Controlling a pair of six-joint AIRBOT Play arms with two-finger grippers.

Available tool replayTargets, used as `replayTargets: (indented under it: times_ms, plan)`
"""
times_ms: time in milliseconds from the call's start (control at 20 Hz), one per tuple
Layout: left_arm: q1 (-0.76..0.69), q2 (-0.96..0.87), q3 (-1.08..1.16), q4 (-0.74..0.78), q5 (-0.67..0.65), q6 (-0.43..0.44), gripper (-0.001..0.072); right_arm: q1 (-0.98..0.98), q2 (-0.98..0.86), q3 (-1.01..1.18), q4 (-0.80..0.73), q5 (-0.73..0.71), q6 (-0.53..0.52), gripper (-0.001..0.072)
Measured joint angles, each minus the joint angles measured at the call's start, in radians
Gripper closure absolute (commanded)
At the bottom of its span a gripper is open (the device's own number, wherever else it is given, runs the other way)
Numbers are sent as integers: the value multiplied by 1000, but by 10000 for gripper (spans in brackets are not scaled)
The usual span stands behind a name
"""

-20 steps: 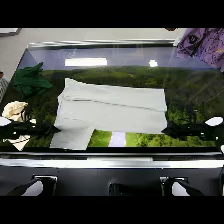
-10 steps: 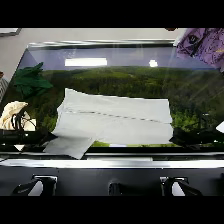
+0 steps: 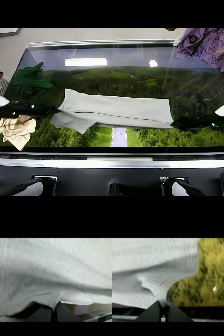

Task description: Fold the clothes and pants, and hang the long-sleeved shirts on hangers.

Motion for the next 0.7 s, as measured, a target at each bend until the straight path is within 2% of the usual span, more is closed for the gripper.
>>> replayTargets:
  times_ms: [250,700]
  plan:
    - [-21,-228,230,-24,22,31,694,103,-143,121,-72,-148,38,681]
    - [-61,-509,523,-33,29,34,691,136,-310,245,-121,-255,74,675]
